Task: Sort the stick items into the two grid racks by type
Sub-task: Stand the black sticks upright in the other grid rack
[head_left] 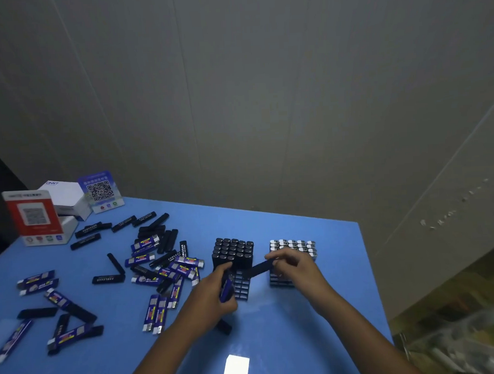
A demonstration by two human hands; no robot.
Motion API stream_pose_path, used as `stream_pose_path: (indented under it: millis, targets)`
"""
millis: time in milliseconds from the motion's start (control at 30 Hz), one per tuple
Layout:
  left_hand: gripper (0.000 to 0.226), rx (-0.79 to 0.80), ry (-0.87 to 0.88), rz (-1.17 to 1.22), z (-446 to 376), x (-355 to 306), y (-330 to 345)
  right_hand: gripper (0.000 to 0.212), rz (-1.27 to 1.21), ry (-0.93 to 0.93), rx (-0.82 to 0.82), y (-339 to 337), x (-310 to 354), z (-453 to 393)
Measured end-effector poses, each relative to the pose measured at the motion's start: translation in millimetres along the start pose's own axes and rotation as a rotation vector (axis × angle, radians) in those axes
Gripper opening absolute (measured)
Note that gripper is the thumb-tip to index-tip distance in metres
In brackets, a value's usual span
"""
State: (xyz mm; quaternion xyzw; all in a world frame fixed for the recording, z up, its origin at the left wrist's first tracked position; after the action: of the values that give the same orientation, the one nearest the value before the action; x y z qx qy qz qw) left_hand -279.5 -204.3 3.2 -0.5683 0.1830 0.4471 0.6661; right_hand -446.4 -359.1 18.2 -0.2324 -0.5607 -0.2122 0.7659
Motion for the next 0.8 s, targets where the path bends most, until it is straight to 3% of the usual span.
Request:
stream_pose_path:
  millis: [133,300,433,600,800]
  targets:
    - [0.076,-0.004,-0.052,0.031,8.1,4.1,1.4,0.009,-0.072,0.024,-0.02,1.3,-3.8,3.3]
    - [0.082,-0.007,-0.076,0.034,9.9,15.1,-4.5,0.013,-0.092,0.041,0.036,14.3,-6.4,-1.5]
    - [0.078,-0.012,-0.052,0.042,6.7,21.2,-13.5,0.042,-0.034,0.015,0.109,27.1,-4.1,-7.4]
    - [0.073,-0.008,-0.002,0.027,-0.5,24.1,-23.7,0.072,0.225,-0.131,0.132,37.7,-2.9,-11.0]
    - [0.074,0.012,0.027,0.043,-8.0,30.7,-30.9,0.048,0.34,-0.164,0.051,46.6,0.5,-15.7]
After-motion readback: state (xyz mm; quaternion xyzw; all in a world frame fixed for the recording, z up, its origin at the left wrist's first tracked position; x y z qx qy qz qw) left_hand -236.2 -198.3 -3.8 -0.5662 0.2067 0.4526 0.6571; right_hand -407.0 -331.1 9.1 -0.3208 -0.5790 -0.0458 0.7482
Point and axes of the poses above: each hand's wrist, its own z-axis away from the middle knuckle, its own y-axis out of the palm, x = y × z, the point moved 2 cm from there along -z, towards the middle knuckle, and after that the axes turned 12 degrees about x, right-handed, at the moved point
